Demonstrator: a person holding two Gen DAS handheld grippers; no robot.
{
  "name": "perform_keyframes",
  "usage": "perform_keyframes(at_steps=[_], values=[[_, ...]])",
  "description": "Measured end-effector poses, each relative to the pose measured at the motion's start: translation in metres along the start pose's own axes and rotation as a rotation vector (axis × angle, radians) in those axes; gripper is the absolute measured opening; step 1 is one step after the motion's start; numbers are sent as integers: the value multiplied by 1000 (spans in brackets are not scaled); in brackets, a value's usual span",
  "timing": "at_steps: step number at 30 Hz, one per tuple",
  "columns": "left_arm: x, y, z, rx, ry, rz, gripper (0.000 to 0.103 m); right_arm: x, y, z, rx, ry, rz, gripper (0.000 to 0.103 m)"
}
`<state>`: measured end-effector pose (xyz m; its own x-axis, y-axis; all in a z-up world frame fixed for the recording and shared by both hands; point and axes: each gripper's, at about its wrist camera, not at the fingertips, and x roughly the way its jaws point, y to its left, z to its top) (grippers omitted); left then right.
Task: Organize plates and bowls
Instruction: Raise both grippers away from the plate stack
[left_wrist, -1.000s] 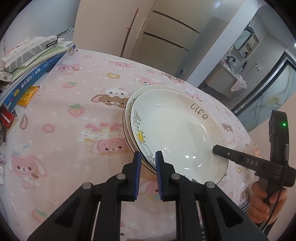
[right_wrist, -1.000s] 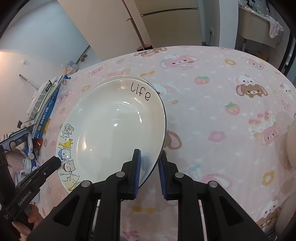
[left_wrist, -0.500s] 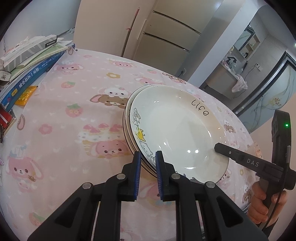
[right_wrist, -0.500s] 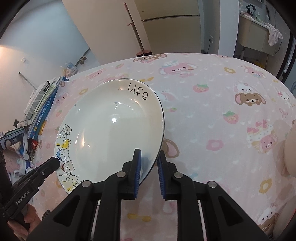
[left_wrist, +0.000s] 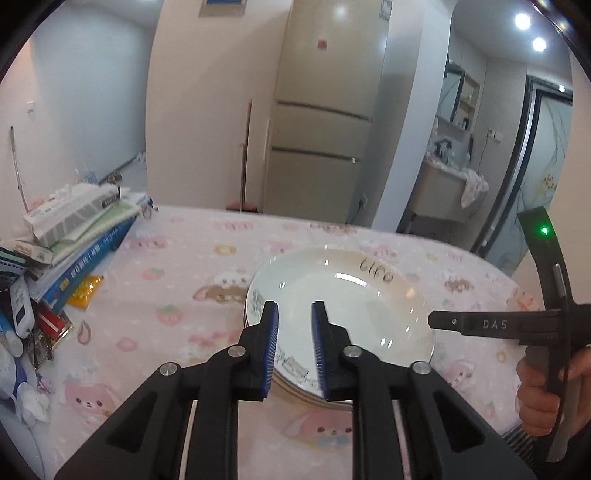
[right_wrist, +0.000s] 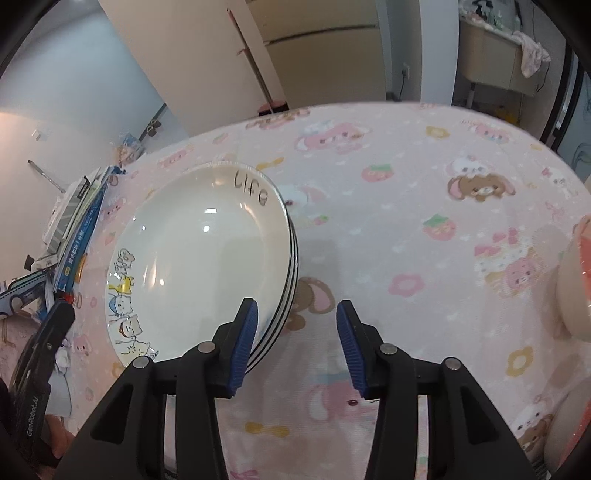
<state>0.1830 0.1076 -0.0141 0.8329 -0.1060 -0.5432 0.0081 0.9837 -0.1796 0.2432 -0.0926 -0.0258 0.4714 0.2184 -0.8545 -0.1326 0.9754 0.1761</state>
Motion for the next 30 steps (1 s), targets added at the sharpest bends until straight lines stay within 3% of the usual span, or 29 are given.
perform_keyframes(at_steps=[1, 2, 3, 5, 8, 11, 15, 18, 20, 22, 23, 28, 30], values=[[-5, 0, 2, -5, -25, -6, 46, -7, 3, 0, -20, -29, -20, 44], [-11, -2, 3, -3, -62, 1, 70, -16, 6, 0, -43, -72, -55, 44], [-18, -4, 5, 7, -108, 7, 78, -28, 11, 0, -68, -132, -100, 46], [-29, -7, 7, 29, -162, 1, 78, -48, 18, -2, -104, -241, -146, 51], [-42, -8, 10, 28, -216, -37, 82, -73, 22, -4, -129, -351, -146, 58], [-55, -16, 11, 67, -265, -2, 86, -96, 26, -7, -141, -427, -136, 60], [-66, -21, 12, 75, -304, -10, 87, -119, 25, -15, -134, -445, -159, 62], [-73, -23, 11, 75, -337, -33, 90, -139, 26, -23, -148, -517, -203, 66], [-78, -25, 10, 103, -355, -6, 94, -149, 20, -28, -128, -558, -189, 79], [-82, -27, 10, 138, -378, 28, 103, -153, 8, -35, -85, -595, -164, 87], [-85, -24, 9, 127, -406, 32, 103, -153, 3, -39, -60, -615, -165, 89], [-89, -10, 9, 49, -432, -30, 103, -142, -18, -50, 10, -686, -264, 97], [-89, -12, 9, 79, -429, 17, 103, -139, -19, -49, -37, -669, -303, 97]])
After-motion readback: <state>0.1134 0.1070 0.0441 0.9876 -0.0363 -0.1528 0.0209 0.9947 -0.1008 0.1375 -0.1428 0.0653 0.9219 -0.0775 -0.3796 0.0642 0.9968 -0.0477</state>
